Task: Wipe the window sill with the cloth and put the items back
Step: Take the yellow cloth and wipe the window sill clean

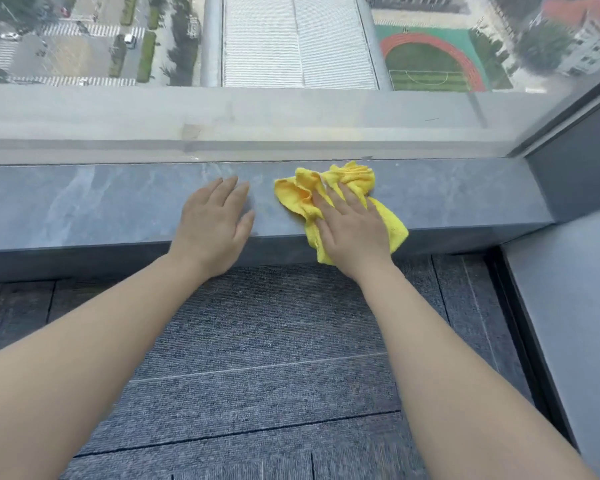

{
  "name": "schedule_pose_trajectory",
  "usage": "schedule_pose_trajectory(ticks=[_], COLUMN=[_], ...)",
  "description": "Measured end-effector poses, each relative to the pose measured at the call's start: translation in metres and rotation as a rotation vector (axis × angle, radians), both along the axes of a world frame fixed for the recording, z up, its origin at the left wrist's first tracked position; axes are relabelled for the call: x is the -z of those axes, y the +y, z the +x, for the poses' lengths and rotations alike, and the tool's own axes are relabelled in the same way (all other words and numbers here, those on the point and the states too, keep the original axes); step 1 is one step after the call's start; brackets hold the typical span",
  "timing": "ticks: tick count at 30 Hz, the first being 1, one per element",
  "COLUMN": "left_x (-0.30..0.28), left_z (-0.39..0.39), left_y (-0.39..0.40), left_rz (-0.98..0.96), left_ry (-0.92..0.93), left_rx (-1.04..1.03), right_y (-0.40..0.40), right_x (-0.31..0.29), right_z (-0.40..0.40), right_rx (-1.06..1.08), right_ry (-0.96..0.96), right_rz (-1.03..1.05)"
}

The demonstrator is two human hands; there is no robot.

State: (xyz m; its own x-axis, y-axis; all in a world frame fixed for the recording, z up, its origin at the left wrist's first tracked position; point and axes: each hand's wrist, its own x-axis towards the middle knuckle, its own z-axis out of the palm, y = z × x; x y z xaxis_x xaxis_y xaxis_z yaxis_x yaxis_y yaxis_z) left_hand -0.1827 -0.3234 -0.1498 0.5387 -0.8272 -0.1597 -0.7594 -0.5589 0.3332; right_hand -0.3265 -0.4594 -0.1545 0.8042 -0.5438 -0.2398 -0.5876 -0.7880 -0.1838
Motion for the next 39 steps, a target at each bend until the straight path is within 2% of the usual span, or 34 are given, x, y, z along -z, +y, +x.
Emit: schedule_pose_trajectory(ticks=[5, 12, 14, 20, 24, 32, 39], left_x=[0.0, 0.001, 0.003, 0.007, 0.008, 0.013, 0.01], left_z=[-0.028, -0.043, -0.042, -0.039, -0.048, -0.063, -0.083], left_y=[-0.028, -0.052, -0.052, -0.048, -0.061, -0.099, -0.123], left_rz=[0.048, 0.079, 0.082, 0.012, -0.011, 0.0, 0.05], left_ry=[-0.006, -0.037, -0.026, -0.005, -0.002, -0.023, -0.033], left_rx=[0.039, 0.027, 0.012, -0.027, -0.001, 0.076, 0.142], right_y=[-0.045, -0.058, -0.049, -0.019, -0.036, -0.073, -0.11], right_x=[0.002, 0.003, 0.002, 0.004, 0.006, 0.01, 0.011], right_z=[-0.037, -0.009, 0.006, 0.018, -0.005, -0.046, -0.085], right_rx=[0.251, 0.505, 0.455, -0.002, -0.066, 0.196, 0.575], right_ry=[0.055, 0.098, 0.071, -0.039, -0.065, -0.014, 0.062], right_rz=[-0.059, -0.029, -0.023, -0.028, -0.023, -0.078, -0.084])
